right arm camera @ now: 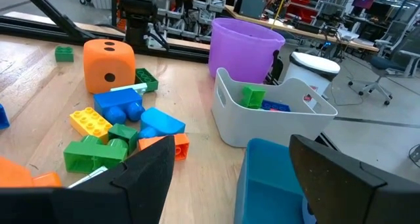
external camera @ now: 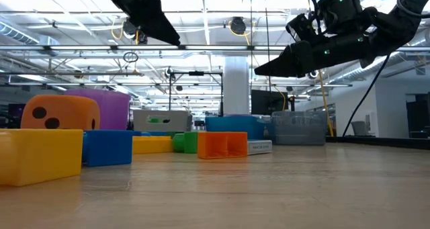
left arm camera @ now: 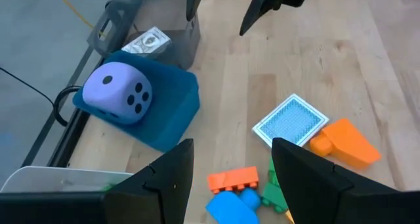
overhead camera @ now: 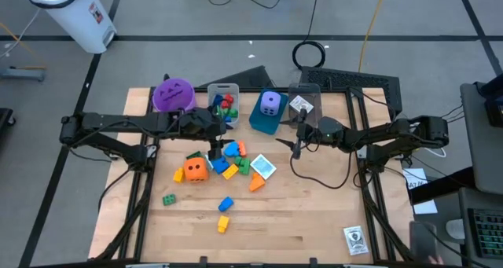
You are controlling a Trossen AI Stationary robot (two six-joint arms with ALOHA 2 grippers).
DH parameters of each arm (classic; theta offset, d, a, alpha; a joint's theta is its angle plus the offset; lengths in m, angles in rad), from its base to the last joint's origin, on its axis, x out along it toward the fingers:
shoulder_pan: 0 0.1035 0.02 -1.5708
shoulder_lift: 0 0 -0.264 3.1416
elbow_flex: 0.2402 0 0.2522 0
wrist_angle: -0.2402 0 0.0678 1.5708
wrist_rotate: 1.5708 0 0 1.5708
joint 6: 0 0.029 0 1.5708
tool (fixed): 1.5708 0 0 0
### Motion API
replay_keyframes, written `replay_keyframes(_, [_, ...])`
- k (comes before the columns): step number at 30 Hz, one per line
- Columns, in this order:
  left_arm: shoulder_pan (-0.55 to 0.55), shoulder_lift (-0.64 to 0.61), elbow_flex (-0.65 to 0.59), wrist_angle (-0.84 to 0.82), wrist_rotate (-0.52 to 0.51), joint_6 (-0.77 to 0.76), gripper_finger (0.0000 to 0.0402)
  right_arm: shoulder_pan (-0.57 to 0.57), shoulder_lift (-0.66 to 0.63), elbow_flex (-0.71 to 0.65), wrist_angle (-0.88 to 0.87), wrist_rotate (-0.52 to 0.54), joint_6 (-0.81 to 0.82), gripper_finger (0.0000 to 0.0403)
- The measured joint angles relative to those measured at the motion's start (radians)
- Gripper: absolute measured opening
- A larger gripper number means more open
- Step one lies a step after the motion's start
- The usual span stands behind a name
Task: Pick & Place Toys
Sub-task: Put the blue game piece into the gray bin
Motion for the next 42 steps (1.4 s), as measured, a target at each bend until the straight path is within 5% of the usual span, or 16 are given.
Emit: replay_keyframes(42, [0.025,0.000,0.000,0.033,0.001,0.000,0.0214,0.000,0.000,0.000,0.000,0.000,0.000,0.0288])
